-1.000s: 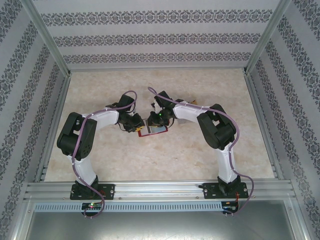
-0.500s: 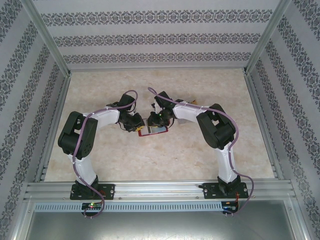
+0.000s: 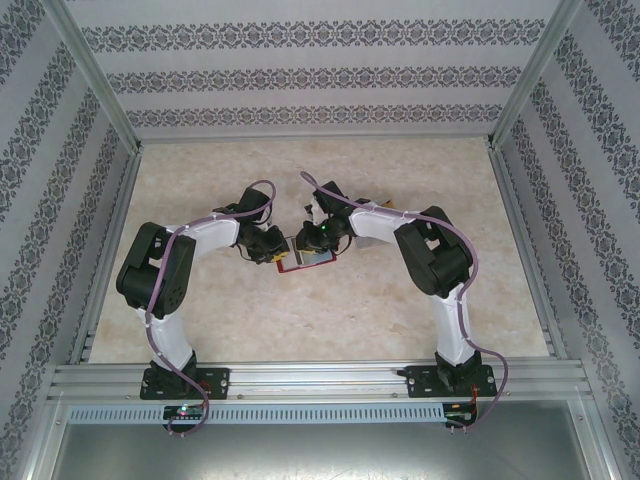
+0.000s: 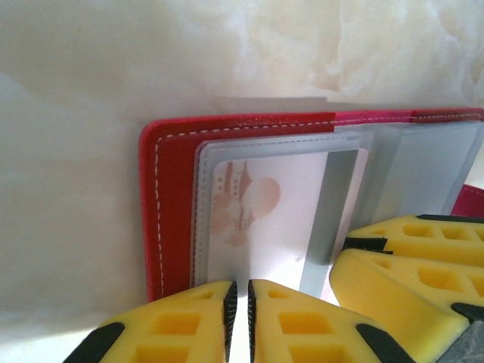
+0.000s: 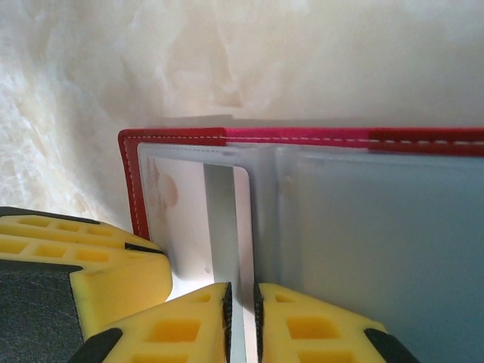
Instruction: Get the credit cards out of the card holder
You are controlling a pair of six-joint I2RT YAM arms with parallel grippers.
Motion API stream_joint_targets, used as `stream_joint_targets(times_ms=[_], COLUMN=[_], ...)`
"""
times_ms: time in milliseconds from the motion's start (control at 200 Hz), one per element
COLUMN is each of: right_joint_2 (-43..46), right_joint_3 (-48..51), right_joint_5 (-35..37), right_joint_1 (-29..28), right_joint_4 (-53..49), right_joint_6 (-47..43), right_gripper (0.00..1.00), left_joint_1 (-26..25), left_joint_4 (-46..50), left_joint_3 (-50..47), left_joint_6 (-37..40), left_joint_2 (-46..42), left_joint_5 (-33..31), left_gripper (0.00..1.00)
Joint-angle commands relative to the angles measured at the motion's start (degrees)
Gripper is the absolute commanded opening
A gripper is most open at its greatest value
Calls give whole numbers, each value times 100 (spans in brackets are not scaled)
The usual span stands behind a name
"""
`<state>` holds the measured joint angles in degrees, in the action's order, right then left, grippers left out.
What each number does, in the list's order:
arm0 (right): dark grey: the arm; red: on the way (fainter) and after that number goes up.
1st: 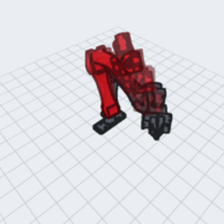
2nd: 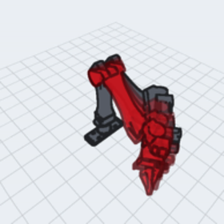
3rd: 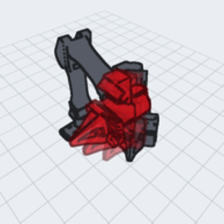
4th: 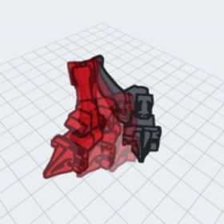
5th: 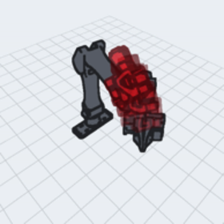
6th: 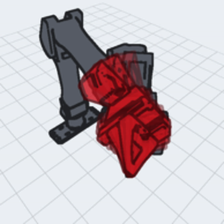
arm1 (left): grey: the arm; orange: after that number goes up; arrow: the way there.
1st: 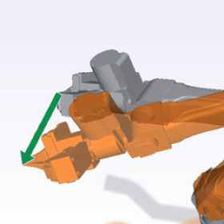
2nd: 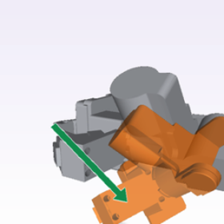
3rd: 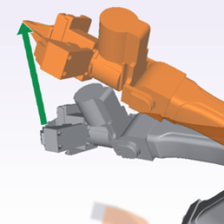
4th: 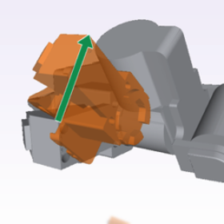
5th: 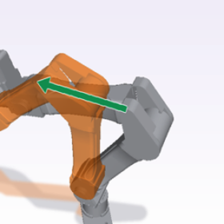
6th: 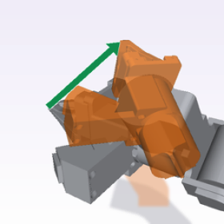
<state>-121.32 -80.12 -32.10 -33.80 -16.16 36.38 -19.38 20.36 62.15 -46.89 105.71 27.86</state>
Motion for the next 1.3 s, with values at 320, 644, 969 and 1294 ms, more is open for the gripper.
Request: stream_joint_targets(times_ms=[320,644,969,1294], right_joint_2=[-80,205,574,557], right_joint_3=[206,462,1036,955], right_joint_5=[-438,-244,76,-416], right_joint_1=[27,66,269,188], right_joint_4=[476,697,914,1071], right_joint_6=[203,172,128,203], right_gripper=[14,0,0,8], left_joint_1=[35,37,35,31], left_joint_4=[293,291,373,276], left_joint_3=[-183,-138,-36,-20], left_joint_6=[127,171,257,268], left_joint_2=[301,166,24,13], left_joint_5=[-304,-263,-356,-194], left_gripper=[18,21,31,24])
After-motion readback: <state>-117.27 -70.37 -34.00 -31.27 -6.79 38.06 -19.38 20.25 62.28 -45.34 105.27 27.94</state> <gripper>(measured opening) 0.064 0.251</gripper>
